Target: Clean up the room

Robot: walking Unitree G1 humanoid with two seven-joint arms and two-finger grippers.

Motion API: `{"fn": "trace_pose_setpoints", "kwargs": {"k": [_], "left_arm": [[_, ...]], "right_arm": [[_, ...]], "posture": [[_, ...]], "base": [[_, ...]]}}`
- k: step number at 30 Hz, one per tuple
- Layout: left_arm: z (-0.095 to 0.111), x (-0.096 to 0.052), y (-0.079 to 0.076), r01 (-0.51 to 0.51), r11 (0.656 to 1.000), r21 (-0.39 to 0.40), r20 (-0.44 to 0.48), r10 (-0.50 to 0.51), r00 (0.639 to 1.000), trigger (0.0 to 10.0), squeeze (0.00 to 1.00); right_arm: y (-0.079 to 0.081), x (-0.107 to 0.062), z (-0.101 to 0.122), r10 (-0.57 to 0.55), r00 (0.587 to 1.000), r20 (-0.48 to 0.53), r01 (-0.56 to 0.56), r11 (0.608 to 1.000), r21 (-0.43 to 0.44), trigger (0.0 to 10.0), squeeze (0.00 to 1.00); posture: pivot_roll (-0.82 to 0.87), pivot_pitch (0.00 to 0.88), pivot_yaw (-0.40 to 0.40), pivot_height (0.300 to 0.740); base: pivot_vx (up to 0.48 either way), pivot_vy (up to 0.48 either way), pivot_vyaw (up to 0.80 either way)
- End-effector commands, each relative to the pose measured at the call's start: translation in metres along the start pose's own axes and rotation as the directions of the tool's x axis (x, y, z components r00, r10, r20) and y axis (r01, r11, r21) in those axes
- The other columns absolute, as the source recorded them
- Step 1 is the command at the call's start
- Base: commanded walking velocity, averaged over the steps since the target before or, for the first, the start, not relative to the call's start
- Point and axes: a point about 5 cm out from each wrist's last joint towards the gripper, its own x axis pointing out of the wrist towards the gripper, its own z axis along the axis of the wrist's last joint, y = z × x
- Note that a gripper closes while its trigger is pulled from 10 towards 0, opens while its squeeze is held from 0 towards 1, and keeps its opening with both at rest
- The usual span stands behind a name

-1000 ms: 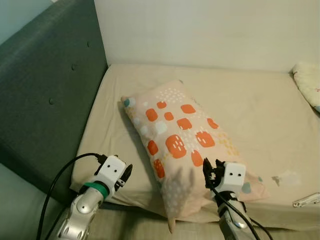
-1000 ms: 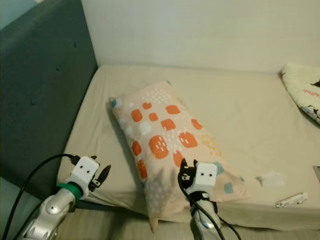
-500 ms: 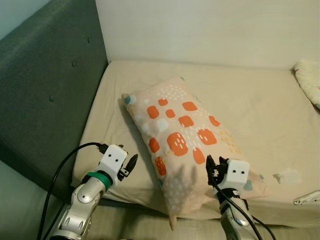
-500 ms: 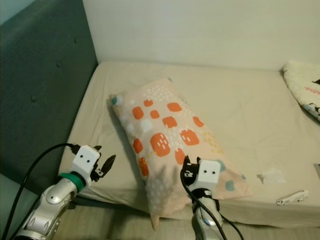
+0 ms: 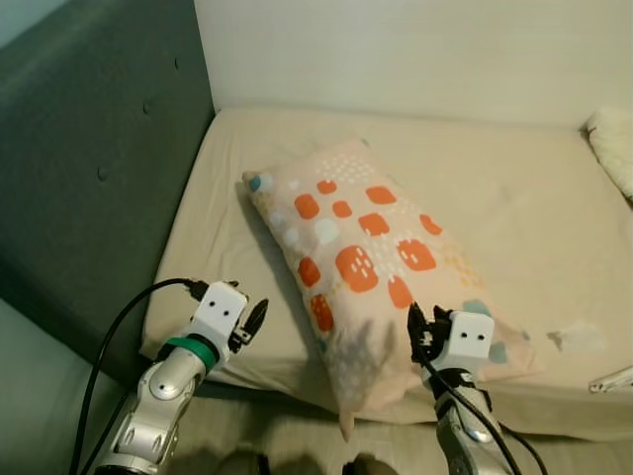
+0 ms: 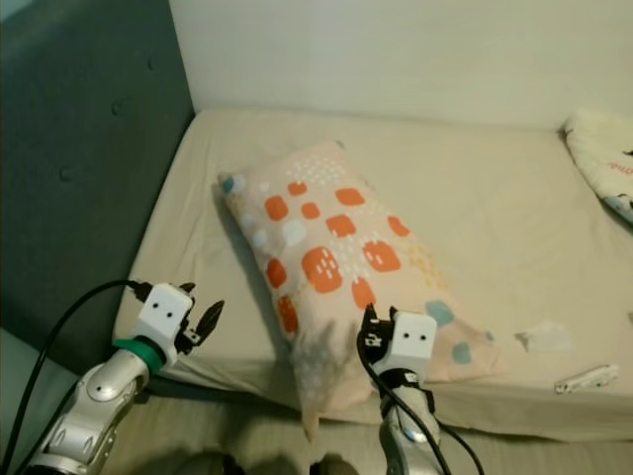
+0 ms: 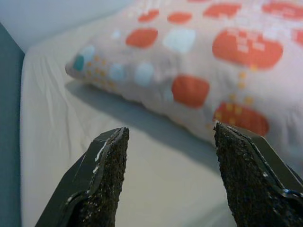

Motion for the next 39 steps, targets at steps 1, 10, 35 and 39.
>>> {"fn": "trace_pose_setpoints", "kwargs": {"k": [1, 10, 35, 39], "left_arm": [[-0.008, -0.004, -0.003, 0.006, 1.000, -0.005, -0.036, -0.006, 0.999, 10.0, 0.00], [0.012, -0.001, 0.000, 0.007, 0.998, 0.055, 0.056, -0.010, 0.998, 10.0, 0.00], [0.026, -0.008, 0.010, 0.133, 0.991, 0.025, 0.059, -0.135, 0.989, 10.0, 0.00], [0.030, -0.013, 0.016, 0.235, 0.970, -0.059, 0.033, -0.234, 0.972, 10.0, 0.00]], "right_arm": [[-0.003, -0.004, -0.007, -0.010, 0.999, -0.034, 0.010, 1.000, 0.007, 10.0, 0.00], [-0.005, 0.001, 0.005, -0.015, 1.000, 0.015, 0.015, 1.000, 0.024, 10.0, 0.00], [-0.044, 0.024, 0.046, -0.227, 0.959, 0.167, 0.244, 0.966, -0.089, 10.0, 0.00], [-0.074, 0.034, 0.053, -0.371, 0.913, 0.168, 0.396, 0.905, -0.155, 10.0, 0.00]], "posture": [[-0.01, 0.091, 0.053, 0.620], [-0.01, 0.097, 0.054, 0.585], [-0.01, 0.132, 0.042, 0.565], [0.00, 0.143, 0.048, 0.565]], "base": [[0.000, 0.000, 0.00], [0.000, 0.000, 0.00], [0.000, 0.000, 0.00], [0.000, 0.000, 0.00]]}}
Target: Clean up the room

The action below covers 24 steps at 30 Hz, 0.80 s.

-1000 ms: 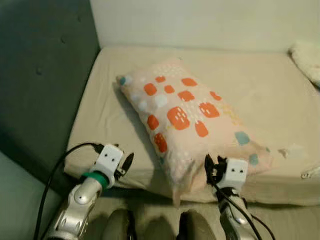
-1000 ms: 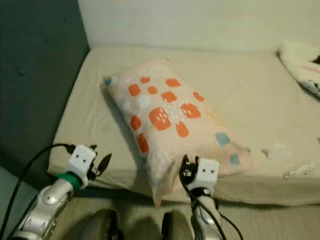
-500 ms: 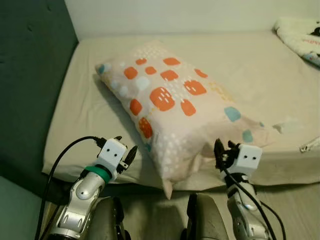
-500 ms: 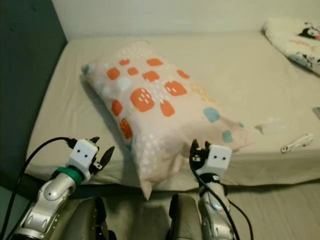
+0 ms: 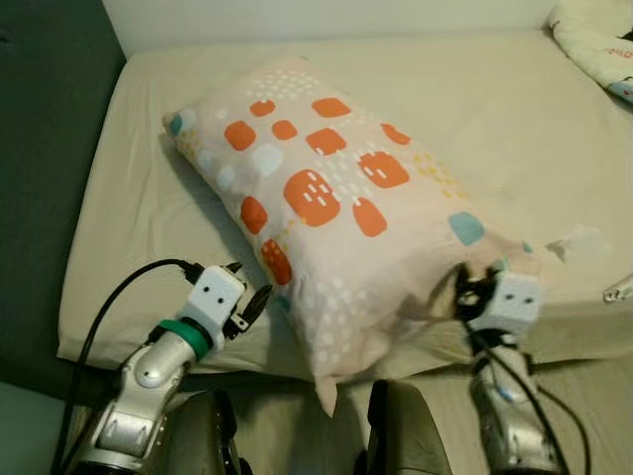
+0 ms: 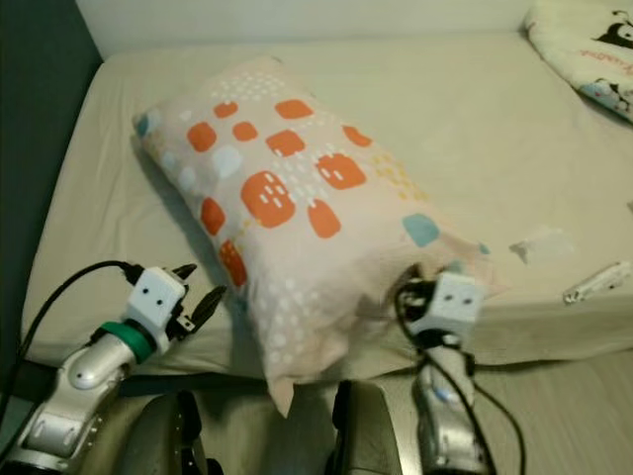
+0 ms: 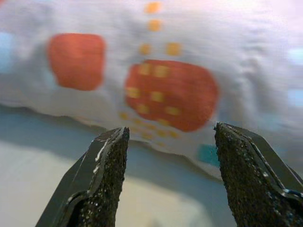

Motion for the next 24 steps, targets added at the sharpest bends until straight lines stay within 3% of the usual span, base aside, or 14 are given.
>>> {"fn": "trace_pose_setpoints", "kwargs": {"k": [1, 3, 5, 8, 10, 11, 12, 14, 15, 16, 18, 20, 22, 24], "left_arm": [[-0.004, -0.007, -0.002, 0.102, 0.988, -0.113, -0.046, -0.108, 0.993, 10.0, 0.00], [-0.005, -0.012, -0.006, 0.187, 0.964, -0.189, -0.083, -0.206, 0.975, 10.0, 0.00], [-0.005, -0.013, -0.007, 0.201, 0.959, -0.201, -0.092, -0.222, 0.971, 10.0, 0.00], [-0.003, -0.013, -0.018, 0.299, 0.906, -0.301, -0.059, -0.330, 0.942, 10.0, 0.00], [-0.003, -0.013, -0.018, 0.299, 0.906, -0.301, -0.059, -0.330, 0.942, 10.0, 0.00], [-0.005, 0.002, -0.022, 0.364, 0.869, -0.336, -0.057, -0.404, 0.913, 10.0, 0.00], [-0.005, 0.002, -0.022, 0.364, 0.869, -0.336, -0.057, -0.404, 0.913, 10.0, 0.00], [-0.010, 0.026, -0.014, 0.351, 0.874, -0.335, -0.089, -0.401, 0.912, 10.0, 0.00], [-0.010, 0.026, -0.014, 0.351, 0.874, -0.335, -0.089, -0.401, 0.912, 10.0, 0.00], [-0.012, 0.036, -0.006, 0.318, 0.883, -0.346, -0.105, -0.373, 0.922, 10.0, 0.00], [-0.013, 0.042, -0.001, 0.293, 0.887, -0.358, -0.113, -0.353, 0.929, 10.0, 0.00], [-0.017, 0.054, 0.019, 0.138, 0.930, -0.340, -0.173, -0.206, 0.963, 10.0, 0.00], [-0.017, 0.054, 0.019, 0.138, 0.930, -0.340, -0.173, -0.206, 0.963, 10.0, 0.00], [-0.011, 0.055, 0.054, -0.102, 0.951, -0.291, -0.201, 0.043, 0.979, 10.0, 0.00]], "right_arm": [[-0.021, 0.006, -0.016, -0.118, 0.990, -0.077, 0.110, 0.989, -0.094, 10.0, 0.00], [-0.025, 0.011, -0.023, -0.137, 0.983, -0.124, 0.125, 0.987, -0.105, 10.0, 0.00], [-0.025, 0.012, -0.024, -0.134, 0.982, -0.134, 0.122, 0.988, -0.098, 10.0, 0.00], [-0.007, 0.015, -0.031, -0.083, 0.980, -0.180, 0.061, 0.990, -0.124, 10.0, 0.00], [-0.007, 0.015, -0.031, -0.083, 0.980, -0.180, 0.061, 0.990, -0.124, 10.0, 0.00], [0.026, 0.018, -0.034, -0.002, 0.975, -0.220, -0.025, 0.993, -0.119, 10.0, 0.00], [0.026, 0.018, -0.034, -0.002, 0.975, -0.220, -0.025, 0.993, -0.119, 10.0, 0.00], [0.058, 0.018, -0.036, 0.091, 0.959, -0.268, -0.118, 0.989, -0.086, 10.0, 0.00], [0.058, 0.018, -0.036, 0.091, 0.959, -0.268, -0.118, 0.989, -0.086, 10.0, 0.00], [0.074, 0.016, -0.037, 0.145, 0.944, -0.297, -0.173, 0.982, -0.071, 10.0, 0.00], [0.083, 0.015, -0.038, 0.177, 0.933, -0.313, -0.206, 0.977, -0.061, 10.0, 0.00], [0.114, 0.007, -0.037, 0.308, 0.891, -0.335, -0.328, 0.945, -0.002, 10.0, 0.00], [0.114, 0.007, -0.037, 0.308, 0.891, -0.335, -0.328, 0.945, -0.002, 10.0, 0.00], [0.159, -0.012, -0.029, 0.539, 0.784, -0.309, -0.537, 0.838, 0.099, 10.0, 0.00]], "posture": [[0.00, 0.143, 0.048, 0.565], [0.01, 0.151, 0.050, 0.565], [0.01, 0.151, 0.050, 0.565], [0.03, 0.175, 0.044, 0.565], [0.03, 0.175, 0.044, 0.565], [0.03, 0.191, 0.032, 0.565], [0.03, 0.191, 0.032, 0.565], [0.04, 0.200, 0.028, 0.565], [0.04, 0.200, 0.028, 0.565], [0.04, 0.200, 0.028, 0.565], [0.04, 0.200, 0.028, 0.565], [0.03, 0.205, 0.026, 0.565], [0.03, 0.205, 0.026, 0.565], [0.02, 0.204, 0.028, 0.565]], "base": [[0.000, 0.000, 0.00], [0.000, 0.000, 0.00], [0.000, 0.000, 0.00], [0.000, 0.000, 0.00], [0.000, 0.000, 0.00], [0.000, 0.000, 0.00], [0.000, 0.000, 0.00], [0.000, 0.000, 0.00], [0.000, 0.000, 0.00], [0.000, 0.000, 0.00], [0.000, 0.000, 0.00], [0.000, 0.000, 0.00], [0.000, 0.000, 0.00], [0.000, 0.000, 0.00]]}}
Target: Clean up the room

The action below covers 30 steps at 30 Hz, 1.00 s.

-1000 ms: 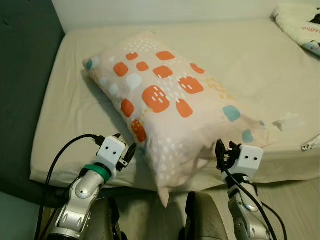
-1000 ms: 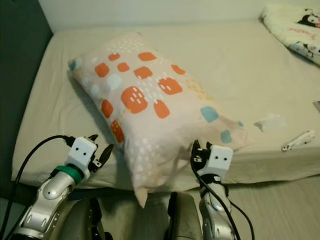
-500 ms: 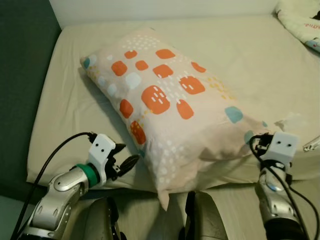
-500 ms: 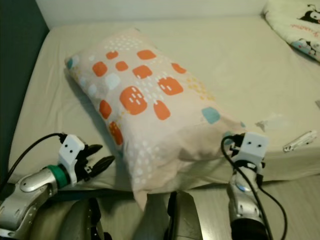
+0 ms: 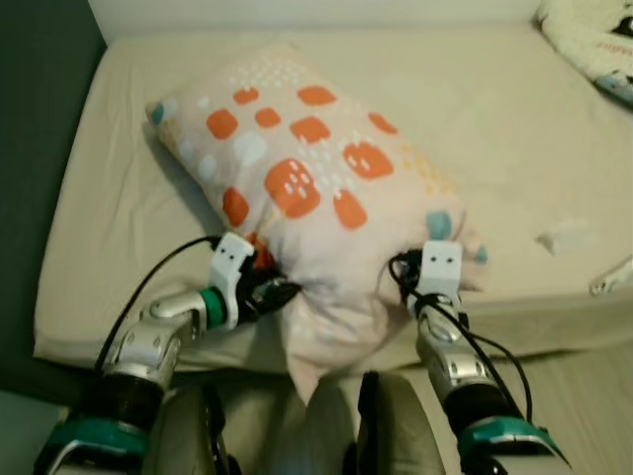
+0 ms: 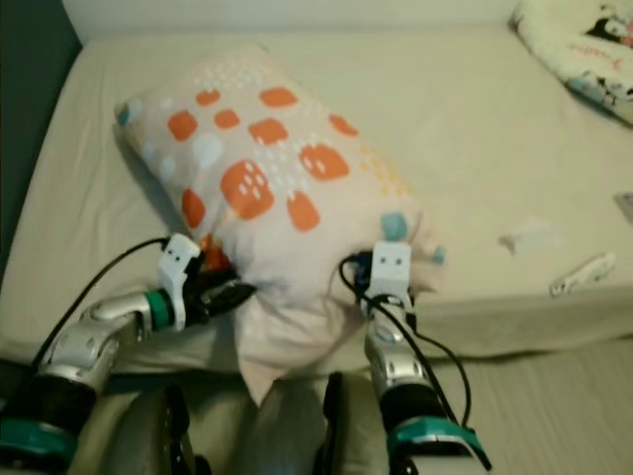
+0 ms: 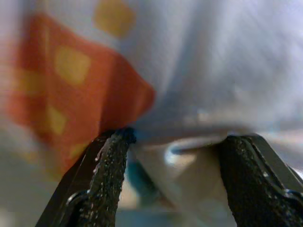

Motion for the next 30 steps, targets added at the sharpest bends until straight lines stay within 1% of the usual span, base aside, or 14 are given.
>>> {"fn": "trace_pose_setpoints", "kwargs": {"k": [1, 2, 5, 8, 10, 13, 19, 22, 23, 24, 25, 26, 27, 30], "left_arm": [[0.002, -0.006, 0.017, -0.125, 0.992, 0.001, 0.016, 0.125, 0.992, 10.0, 0.00], [0.012, -0.014, 0.030, -0.222, 0.975, 0.002, 0.064, 0.221, 0.973, 10.0, 0.00], [0.018, -0.020, 0.037, -0.271, 0.963, 0.001, 0.095, 0.269, 0.958, 10.0, 0.00], [0.032, -0.039, 0.049, -0.330, 0.943, 0.040, 0.174, 0.319, 0.932, 10.0, 0.00], [0.047, -0.060, 0.057, -0.357, 0.931, 0.073, 0.249, 0.330, 0.911, 10.0, 0.00], [0.058, -0.082, 0.057, -0.334, 0.935, 0.117, 0.281, 0.291, 0.914, 10.0, 0.00], [0.042, -0.116, 0.042, -0.296, 0.922, 0.250, 0.232, 0.239, 0.943, 10.0, 0.00], [0.031, -0.125, 0.050, -0.451, 0.843, 0.294, 0.238, 0.392, 0.888, 10.0, 0.00], [0.029, -0.128, 0.057, -0.540, 0.783, 0.309, 0.246, 0.483, 0.840, 10.0, 0.00], [0.029, -0.128, 0.057, -0.540, 0.783, 0.309, 0.246, 0.483, 0.840, 10.0, 0.00], [0.025, -0.134, 0.067, -0.690, 0.636, 0.346, 0.283, 0.631, 0.722, 10.0, 0.00], [0.025, -0.134, 0.067, -0.690, 0.636, 0.346, 0.283, 0.631, 0.722, 10.0, 0.00], [0.025, -0.138, 0.069, -0.759, 0.539, 0.365, 0.313, 0.697, 0.645, 10.0, 0.00], [0.023, -0.136, 0.059, -0.791, 0.482, 0.378, 0.337, 0.724, 0.602, 10.0, 0.00]], "right_arm": [[0.031, -0.004, -0.007, 0.159, 0.987, -0.035, -0.159, 0.987, -0.007, 10.0, 0.00], [0.058, -0.010, -0.003, 0.308, 0.951, -0.012, -0.308, 0.951, 0.005, 10.0, 0.00], [0.073, -0.015, -0.001, 0.396, 0.918, 0.007, -0.396, 0.918, 0.012, 10.0, 0.00], [0.106, -0.031, 0.015, 0.572, 0.814, 0.100, -0.579, 0.812, 0.070, 10.0, 0.00], [0.132, -0.047, 0.041, 0.676, 0.704, 0.216, -0.707, 0.698, 0.117, 10.0, 0.00], [0.143, -0.058, 0.063, 0.721, 0.628, 0.292, -0.770, 0.629, 0.104, 10.0, 0.00], [0.129, -0.066, 0.071, 0.735, 0.593, 0.329, -0.792, 0.606, 0.075, 10.0, 0.00], [0.119, -0.080, 0.058, 0.812, 0.503, 0.297, -0.858, 0.509, 0.060, 10.0, 0.00], [0.118, -0.087, 0.052, 0.847, 0.459, 0.267, -0.886, 0.459, 0.067, 10.0, 0.00], [0.118, -0.087, 0.052, 0.847, 0.459, 0.267, -0.886, 0.459, 0.067, 10.0, 0.00], [0.114, -0.104, 0.040, 0.917, 0.347, 0.198, -0.936, 0.352, 0.011, 10.0, 0.00], [0.114, -0.104, 0.040, 0.917, 0.347, 0.198, -0.936, 0.352, 0.011, 10.0, 0.00], [0.111, -0.110, 0.034, 0.933, 0.320, 0.163, -0.947, 0.322, 0.014, 10.0, 0.00], [0.102, -0.113, 0.023, 0.944, 0.313, 0.105, -0.950, 0.313, 0.016, 10.0, 0.00]], "posture": [[0.02, 0.204, 0.028, 0.565], [0.02, 0.203, 0.027, 0.565], [0.02, 0.201, 0.026, 0.565], [0.03, 0.195, 0.025, 0.565], [0.03, 0.186, 0.027, 0.565], [0.04, 0.182, 0.026, 0.565], [0.05, 0.178, 0.022, 0.565], [0.06, 0.176, 0.020, 0.565], [0.06, 0.172, 0.022, 0.565], [0.06, 0.172, 0.022, 0.565], [0.06, 0.172, 0.022, 0.565], [0.06, 0.172, 0.022, 0.565], [0.05, 0.170, 0.023, 0.565], [0.04, 0.167, 0.025, 0.565]], "base": [[0.000, 0.000, 0.00], [0.000, 0.000, 0.00], [0.000, 0.000, 0.00], [0.000, 0.000, 0.00], [0.000, 0.000, 0.00], [0.000, 0.000, 0.00], [0.000, 0.000, 0.00], [0.000, 0.000, 0.00], [0.000, 0.000, 0.00], [0.000, 0.000, 0.00], [0.000, 0.000, 0.00], [0.000, 0.000, 0.00], [0.000, 0.000, 0.00], [0.000, 0.000, 0.00]]}}
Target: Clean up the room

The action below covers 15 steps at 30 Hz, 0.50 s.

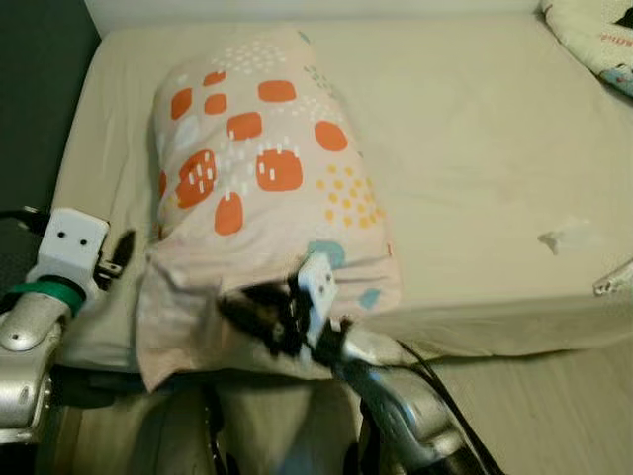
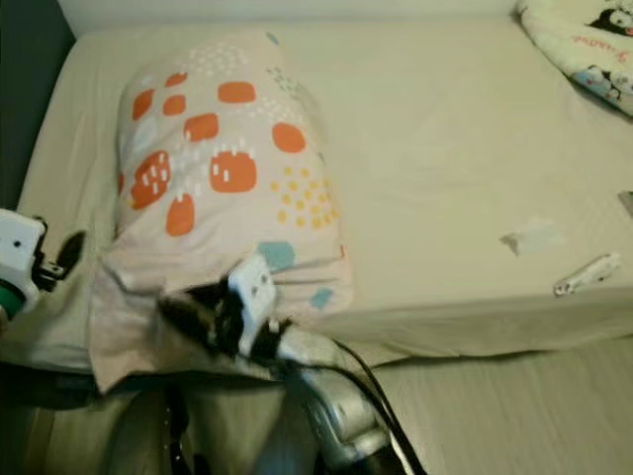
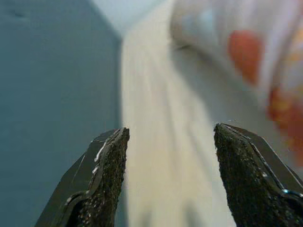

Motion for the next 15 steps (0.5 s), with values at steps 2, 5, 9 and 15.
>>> {"fn": "trace_pose_setpoints", "kwargs": {"k": [2, 5, 9, 15], "left_arm": [[0.000, -0.012, -0.013, 0.001, 1.000, 0.006, -0.016, -0.001, 1.000, 10.0, 0.00], [0.015, -0.025, -0.029, 0.126, 0.988, -0.091, 0.058, -0.121, 0.991, 10.0, 0.00], [0.054, -0.056, -0.040, 0.410, 0.904, -0.118, 0.269, -0.369, 0.890, 10.0, 0.00], [0.057, -0.080, -0.045, 0.643, 0.760, -0.093, 0.247, -0.608, 0.754, 10.0, 0.00]], "right_arm": [[0.002, -0.008, -0.004, 0.020, 0.999, -0.036, -0.020, 1.000, 0.003, 10.0, 0.00], [-0.015, -0.028, -0.003, -0.086, 0.995, -0.048, 0.084, 0.996, -0.027, 10.0, 0.00], [-0.042, -0.081, 0.007, -0.287, 0.957, -0.042, 0.284, 0.956, -0.069, 10.0, 0.00], [-0.047, -0.116, 0.007, -0.362, 0.929, -0.075, 0.354, 0.930, -0.098, 10.0, 0.00]], "posture": [[0.04, 0.166, 0.027, 0.565], [0.03, 0.165, 0.029, 0.565], [0.04, 0.162, 0.030, 0.565], [0.06, 0.161, 0.041, 0.565]], "base": [[0.000, 0.000, 0.00], [0.000, 0.000, 0.00], [0.000, 0.000, 0.00], [0.000, 0.000, 0.00]]}}
